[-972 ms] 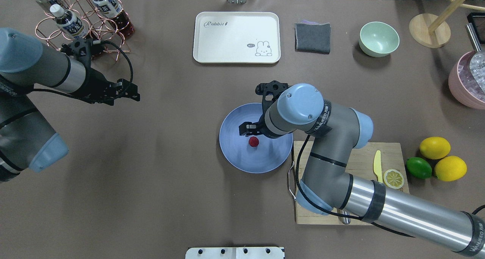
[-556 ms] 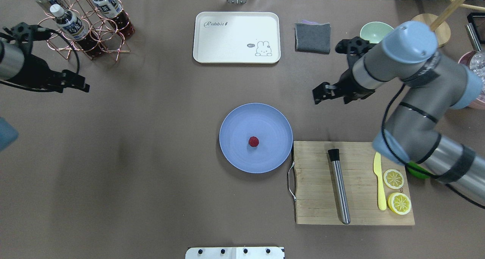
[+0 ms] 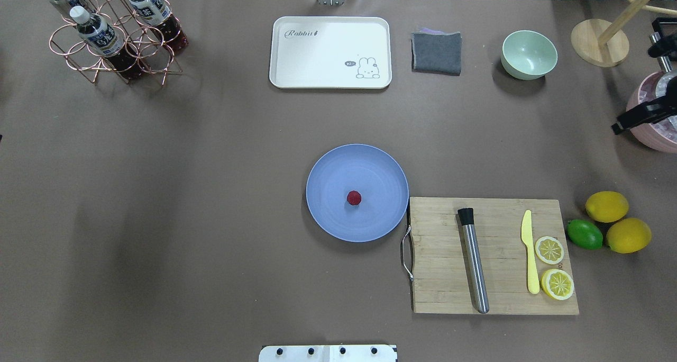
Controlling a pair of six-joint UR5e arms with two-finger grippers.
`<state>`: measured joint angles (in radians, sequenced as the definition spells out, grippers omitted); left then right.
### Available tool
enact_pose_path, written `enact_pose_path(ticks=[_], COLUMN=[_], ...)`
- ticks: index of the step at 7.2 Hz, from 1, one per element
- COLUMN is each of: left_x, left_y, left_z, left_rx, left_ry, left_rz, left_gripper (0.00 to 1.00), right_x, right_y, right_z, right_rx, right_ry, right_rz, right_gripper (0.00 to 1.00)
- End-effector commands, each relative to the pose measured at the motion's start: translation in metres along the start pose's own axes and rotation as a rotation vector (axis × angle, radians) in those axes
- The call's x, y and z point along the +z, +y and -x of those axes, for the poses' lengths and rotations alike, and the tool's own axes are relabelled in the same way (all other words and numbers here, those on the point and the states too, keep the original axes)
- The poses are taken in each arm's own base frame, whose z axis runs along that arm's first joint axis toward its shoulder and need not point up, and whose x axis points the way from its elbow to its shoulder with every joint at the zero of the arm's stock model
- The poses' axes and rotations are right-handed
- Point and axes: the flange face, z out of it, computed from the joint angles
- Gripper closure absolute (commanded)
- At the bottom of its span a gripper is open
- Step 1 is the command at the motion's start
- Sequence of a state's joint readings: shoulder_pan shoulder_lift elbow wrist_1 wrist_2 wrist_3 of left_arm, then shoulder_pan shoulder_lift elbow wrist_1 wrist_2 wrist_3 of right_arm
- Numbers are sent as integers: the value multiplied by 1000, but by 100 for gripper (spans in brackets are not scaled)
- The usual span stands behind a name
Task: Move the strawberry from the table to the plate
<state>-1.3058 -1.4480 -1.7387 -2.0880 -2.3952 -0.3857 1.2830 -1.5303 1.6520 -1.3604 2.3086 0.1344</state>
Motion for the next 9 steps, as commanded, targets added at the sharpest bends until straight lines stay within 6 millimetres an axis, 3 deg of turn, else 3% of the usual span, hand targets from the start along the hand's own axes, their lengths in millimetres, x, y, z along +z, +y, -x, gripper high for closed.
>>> enact_pose_path(ticks=[1, 9], left_x=[-12, -11], left_y=[29, 32], left_z=[38, 46], left_rx=[3, -12], left_ry=[-23, -50], left_rz=[0, 2], left_gripper=[3, 3], right_x=[-5, -14], right_y=[32, 33], right_z=[-88, -90], right_rx=[-39, -23], right_ry=[26, 29], right_rz=[19, 0], right_gripper=[0, 0])
